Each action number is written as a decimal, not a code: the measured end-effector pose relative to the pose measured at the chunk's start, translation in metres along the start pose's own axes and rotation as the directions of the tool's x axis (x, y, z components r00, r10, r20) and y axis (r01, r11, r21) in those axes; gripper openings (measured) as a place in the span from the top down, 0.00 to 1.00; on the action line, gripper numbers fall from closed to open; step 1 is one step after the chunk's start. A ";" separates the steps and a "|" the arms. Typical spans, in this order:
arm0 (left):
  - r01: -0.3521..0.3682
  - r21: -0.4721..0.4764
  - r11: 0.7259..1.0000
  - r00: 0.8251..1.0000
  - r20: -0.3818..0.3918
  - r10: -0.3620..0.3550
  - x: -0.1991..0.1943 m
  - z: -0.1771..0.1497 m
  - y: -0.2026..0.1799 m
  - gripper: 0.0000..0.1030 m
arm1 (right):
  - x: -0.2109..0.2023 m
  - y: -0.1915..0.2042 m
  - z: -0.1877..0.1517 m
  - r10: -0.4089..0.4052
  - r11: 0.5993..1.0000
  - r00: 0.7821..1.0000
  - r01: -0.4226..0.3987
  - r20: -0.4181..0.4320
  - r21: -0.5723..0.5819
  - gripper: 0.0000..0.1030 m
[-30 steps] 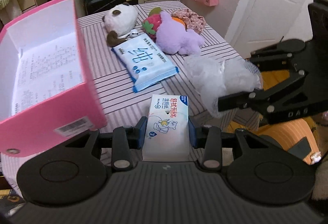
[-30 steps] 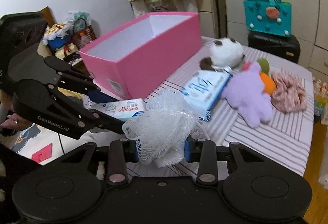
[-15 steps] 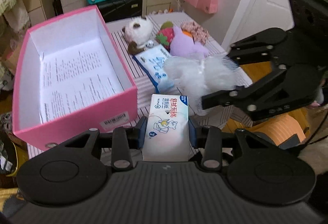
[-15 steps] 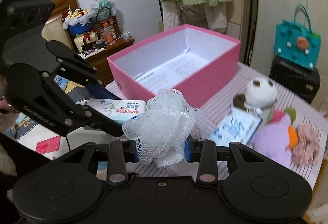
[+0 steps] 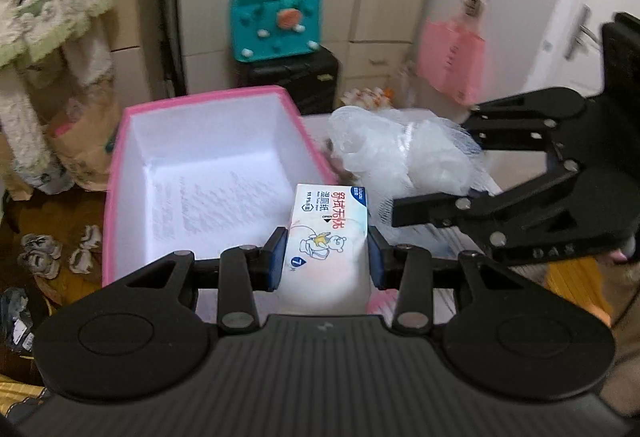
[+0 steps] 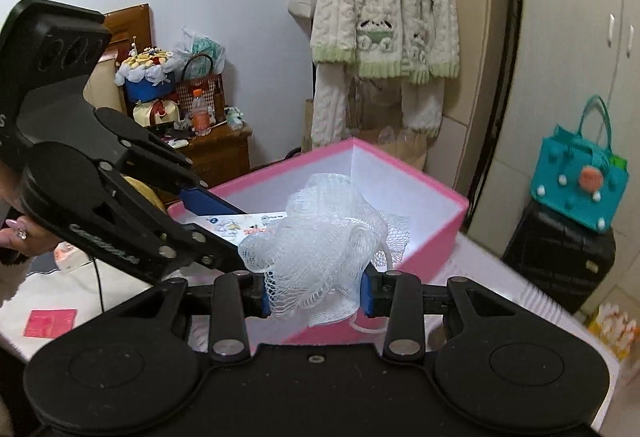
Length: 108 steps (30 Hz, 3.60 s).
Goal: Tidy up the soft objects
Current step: 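Carry the tissue pack with the left gripper while the right gripper carries the mesh puff into the pink box, then open the left gripper releasing the tissue pack while the right gripper releases the mesh puff, then move the left gripper to the blue-and-white wipes pack and grasp its end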
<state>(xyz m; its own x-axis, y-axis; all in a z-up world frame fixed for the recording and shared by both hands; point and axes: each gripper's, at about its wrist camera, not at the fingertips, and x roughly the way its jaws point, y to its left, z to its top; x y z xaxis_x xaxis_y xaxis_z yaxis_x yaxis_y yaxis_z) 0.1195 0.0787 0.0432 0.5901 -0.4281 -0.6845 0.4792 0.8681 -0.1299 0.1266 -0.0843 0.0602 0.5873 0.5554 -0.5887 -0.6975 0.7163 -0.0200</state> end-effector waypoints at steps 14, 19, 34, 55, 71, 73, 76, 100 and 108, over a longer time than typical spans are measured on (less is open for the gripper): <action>-0.175 -0.186 0.967 0.983 -0.095 0.160 0.107 0.055 0.099 0.62 | 0.143 -0.052 0.046 -0.031 0.980 0.966 -0.020 -0.256 -0.196 0.58; -0.187 -0.257 0.948 0.975 -0.169 0.146 0.144 0.065 0.122 0.62 | 0.173 -0.052 0.050 -0.028 0.960 0.933 -0.074 -0.358 -0.269 0.58; -0.200 -0.359 0.912 0.965 -0.235 0.119 0.199 0.062 0.147 0.62 | 0.206 -0.056 0.045 -0.113 0.929 0.879 -0.072 -0.464 -0.364 0.52; -0.244 -0.181 0.953 0.966 -0.130 0.223 0.124 0.061 0.117 0.50 | 0.099 -0.056 0.054 0.040 0.989 0.969 -0.074 -0.245 -0.131 0.38; -0.175 -0.090 0.981 0.976 -0.146 0.160 0.019 0.038 0.056 0.49 | 0.002 -0.039 0.032 0.086 0.996 0.984 -0.085 -0.154 0.017 0.38; -0.168 -0.068 0.983 0.977 -0.143 0.157 0.010 0.035 0.045 0.48 | -0.009 -0.036 0.027 0.085 0.996 0.985 -0.081 -0.149 0.034 0.38; -0.128 -0.051 0.990 0.981 -0.151 0.119 0.001 0.031 0.030 0.48 | -0.026 -0.031 0.016 0.075 0.997 0.987 -0.070 -0.139 0.041 0.38; 0.055 0.120 0.991 0.982 -0.186 -0.032 0.014 -0.022 -0.072 0.44 | -0.085 -0.011 -0.103 -0.003 0.996 0.990 0.015 -0.141 0.084 0.33; 0.077 0.195 0.978 0.986 -0.162 -0.045 0.034 -0.028 -0.102 0.44 | -0.070 -0.001 -0.137 -0.065 0.997 0.988 0.070 -0.141 0.029 0.30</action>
<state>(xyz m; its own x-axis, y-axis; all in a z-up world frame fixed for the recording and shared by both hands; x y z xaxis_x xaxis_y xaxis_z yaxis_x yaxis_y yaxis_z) 0.0725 -0.0172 0.0125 0.4548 -0.4203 -0.7852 0.6403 0.7671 -0.0397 0.0299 -0.1817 -0.0097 0.5680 0.4425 -0.6939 -0.6423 0.7655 -0.0376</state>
